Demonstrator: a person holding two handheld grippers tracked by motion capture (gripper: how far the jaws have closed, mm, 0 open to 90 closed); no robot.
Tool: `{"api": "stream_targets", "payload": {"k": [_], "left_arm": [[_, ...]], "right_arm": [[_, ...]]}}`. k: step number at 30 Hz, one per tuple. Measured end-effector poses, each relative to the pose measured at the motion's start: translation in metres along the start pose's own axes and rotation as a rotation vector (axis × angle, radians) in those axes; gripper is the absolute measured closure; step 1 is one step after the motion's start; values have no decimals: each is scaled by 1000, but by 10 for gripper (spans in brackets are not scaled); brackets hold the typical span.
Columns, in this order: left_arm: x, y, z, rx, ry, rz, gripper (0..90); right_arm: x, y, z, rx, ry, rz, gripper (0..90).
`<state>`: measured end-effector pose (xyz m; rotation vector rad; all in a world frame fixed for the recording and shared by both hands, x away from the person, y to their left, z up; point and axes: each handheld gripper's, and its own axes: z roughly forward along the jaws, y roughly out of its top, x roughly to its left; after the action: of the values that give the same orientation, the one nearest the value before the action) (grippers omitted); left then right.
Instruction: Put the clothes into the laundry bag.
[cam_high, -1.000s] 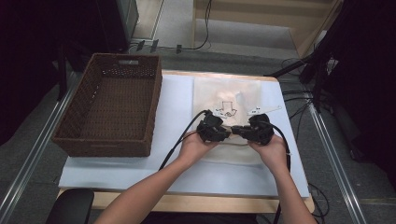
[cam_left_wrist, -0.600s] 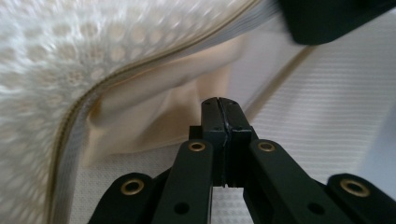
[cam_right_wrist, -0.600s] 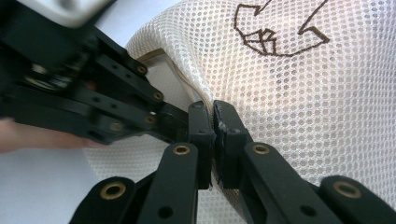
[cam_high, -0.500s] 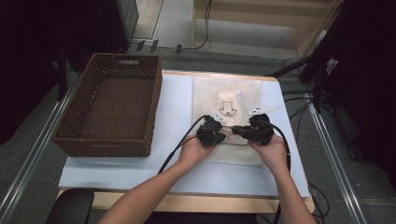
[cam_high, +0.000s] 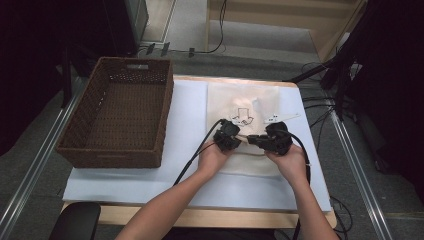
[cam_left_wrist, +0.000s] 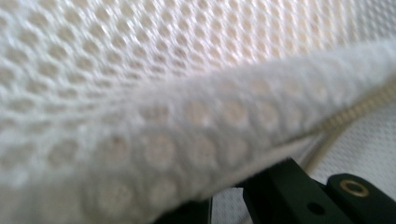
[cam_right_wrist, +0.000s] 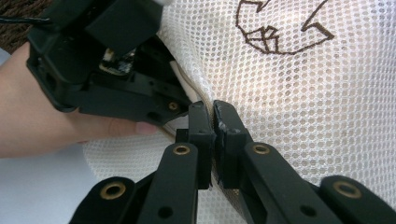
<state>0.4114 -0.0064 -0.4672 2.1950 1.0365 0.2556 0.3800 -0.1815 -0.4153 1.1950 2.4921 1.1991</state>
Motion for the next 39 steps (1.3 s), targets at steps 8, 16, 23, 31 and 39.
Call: {"api": "stream_targets", "payload": {"k": [8,16,23,31,39], "left_arm": [[3,6,6,-15,14,-53,900],[6,6,5,-7,-11,-44,882],[6,0,-13,6,-89,-7,827],[4,-6,-47,-19,-140,52,803],[8,-14,-77,-16,-197,69,765]], "right_arm": [[0,0,2,1,1,0,879],[0,1,4,3,0,3,879],[0,1,1,-7,3,-3,879],[1,0,-5,-27,0,-7,878],[2,0,-13,-36,0,-12,876]]}}
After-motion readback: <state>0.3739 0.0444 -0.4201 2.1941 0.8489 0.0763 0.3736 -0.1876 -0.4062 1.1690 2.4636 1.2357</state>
